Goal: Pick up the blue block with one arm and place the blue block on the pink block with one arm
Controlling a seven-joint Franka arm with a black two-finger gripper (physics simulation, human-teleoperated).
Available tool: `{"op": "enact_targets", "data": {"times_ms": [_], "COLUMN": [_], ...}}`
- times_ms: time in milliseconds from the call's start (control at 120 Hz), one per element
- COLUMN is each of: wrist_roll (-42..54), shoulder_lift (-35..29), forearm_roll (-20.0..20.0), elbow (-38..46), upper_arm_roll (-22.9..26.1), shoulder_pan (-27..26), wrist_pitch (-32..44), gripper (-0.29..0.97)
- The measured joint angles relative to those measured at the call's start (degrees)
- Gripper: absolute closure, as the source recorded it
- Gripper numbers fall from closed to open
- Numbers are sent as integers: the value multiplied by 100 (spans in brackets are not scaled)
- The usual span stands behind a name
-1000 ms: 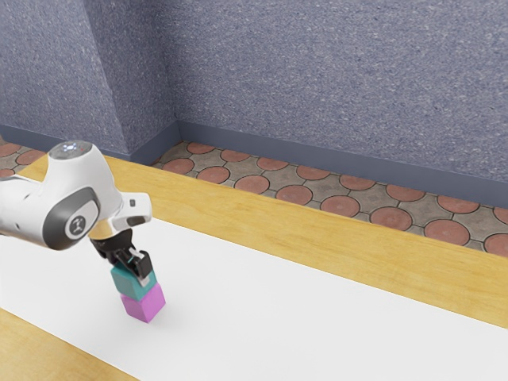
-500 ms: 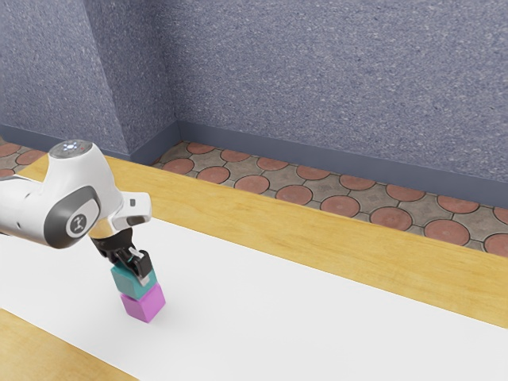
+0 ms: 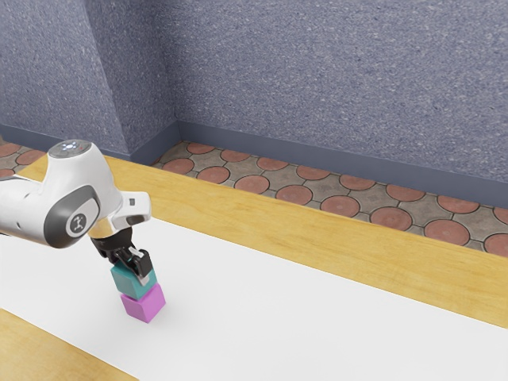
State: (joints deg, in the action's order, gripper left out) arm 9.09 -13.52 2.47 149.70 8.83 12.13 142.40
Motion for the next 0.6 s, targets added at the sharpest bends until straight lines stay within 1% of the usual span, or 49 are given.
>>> {"op": "enact_targets", "data": {"times_ms": [150,292,408,475,500,533,600], "wrist_roll": [-29,-21,-17,-15,-14,-11,13], "shoulder_lift": [0,-5,-26,-162,-294,-497,-752], "forearm_roll": [4,23,29,37,39,42,50], "elbow": [0,0,0,-94,-300,-778,-2223], "upper_arm_roll": [-3,-1,4,12,25,46,77], "shoulder_pan": [30,35,27,21,11,-9,-52], "wrist_pitch": [-1,-6,-8,-54,-162,-423,-1306], "gripper": [30,16,9,7,6,5,4]}}
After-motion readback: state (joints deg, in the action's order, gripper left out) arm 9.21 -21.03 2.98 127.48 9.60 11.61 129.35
